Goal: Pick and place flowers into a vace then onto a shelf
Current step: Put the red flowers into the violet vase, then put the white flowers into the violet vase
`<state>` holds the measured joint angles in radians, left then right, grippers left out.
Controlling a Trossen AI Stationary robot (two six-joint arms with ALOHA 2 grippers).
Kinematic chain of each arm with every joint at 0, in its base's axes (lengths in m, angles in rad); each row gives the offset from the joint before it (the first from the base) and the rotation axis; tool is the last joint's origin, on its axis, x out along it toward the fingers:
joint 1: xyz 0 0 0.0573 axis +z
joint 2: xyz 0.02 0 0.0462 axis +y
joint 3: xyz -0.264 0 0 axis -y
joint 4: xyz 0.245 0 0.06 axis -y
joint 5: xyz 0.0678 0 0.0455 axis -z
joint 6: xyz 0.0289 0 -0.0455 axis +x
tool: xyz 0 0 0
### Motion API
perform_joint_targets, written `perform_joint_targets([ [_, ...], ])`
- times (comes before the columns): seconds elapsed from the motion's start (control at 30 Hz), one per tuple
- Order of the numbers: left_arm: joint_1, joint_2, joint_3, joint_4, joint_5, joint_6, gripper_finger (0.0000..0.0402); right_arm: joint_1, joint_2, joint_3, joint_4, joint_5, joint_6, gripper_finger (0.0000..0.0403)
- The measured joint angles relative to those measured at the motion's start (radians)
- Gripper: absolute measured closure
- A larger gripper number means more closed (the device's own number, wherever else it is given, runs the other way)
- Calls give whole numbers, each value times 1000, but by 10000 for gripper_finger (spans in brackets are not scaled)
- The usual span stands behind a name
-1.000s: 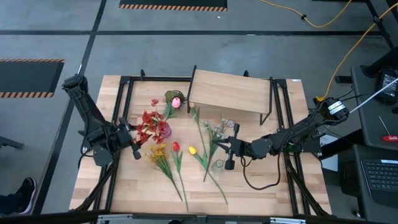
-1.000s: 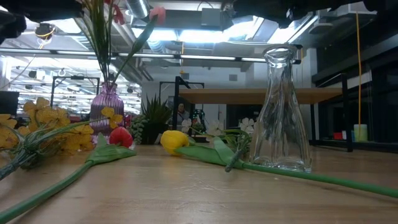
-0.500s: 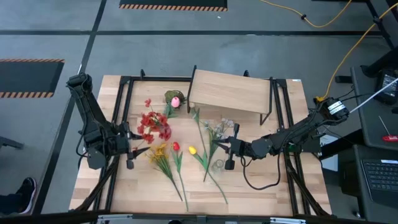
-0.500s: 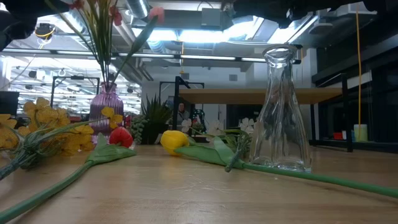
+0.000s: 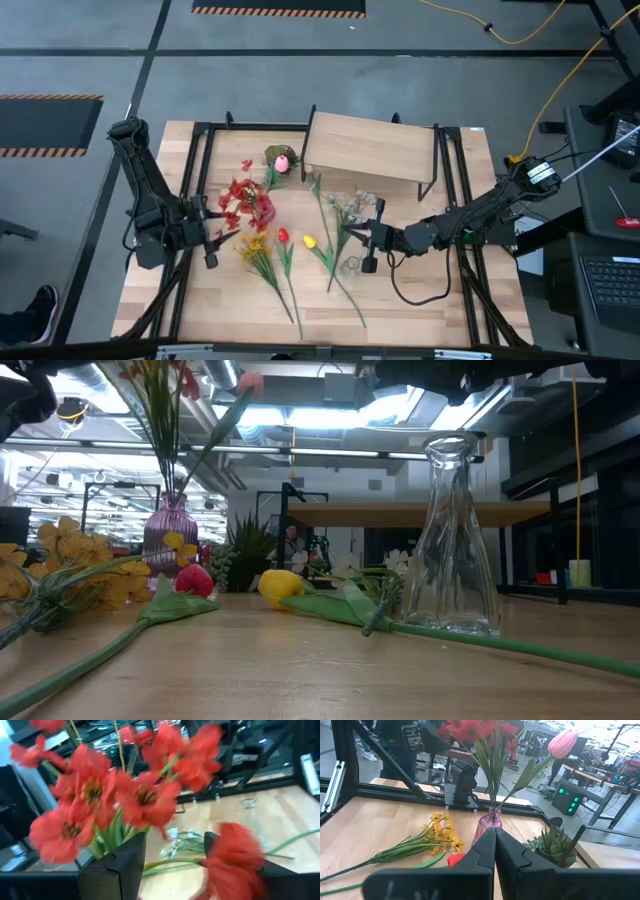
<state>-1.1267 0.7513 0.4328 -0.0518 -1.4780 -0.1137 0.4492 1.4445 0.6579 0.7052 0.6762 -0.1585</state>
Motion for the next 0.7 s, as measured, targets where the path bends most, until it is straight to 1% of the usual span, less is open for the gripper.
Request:
perform_joint_targets([
  [0.3, -86, 0, 0, 359, -5, 356, 206, 0, 0, 0, 0, 0, -1, 393],
  [0.43, -131, 0, 0, 455, -62, 448, 206, 0, 0, 0, 0, 0, -2, 393],
  [0.5, -150, 0, 0, 479, -64, 478, 206, 0, 0, 0, 0, 0, -2, 393],
  [0.6, -172, 0, 0, 507, -35, 518, 206, 0, 0, 0, 0, 0, -2, 393],
  [0.7, -180, 0, 0, 512, 44, 529, 206, 0, 0, 0, 0, 0, -2, 393],
])
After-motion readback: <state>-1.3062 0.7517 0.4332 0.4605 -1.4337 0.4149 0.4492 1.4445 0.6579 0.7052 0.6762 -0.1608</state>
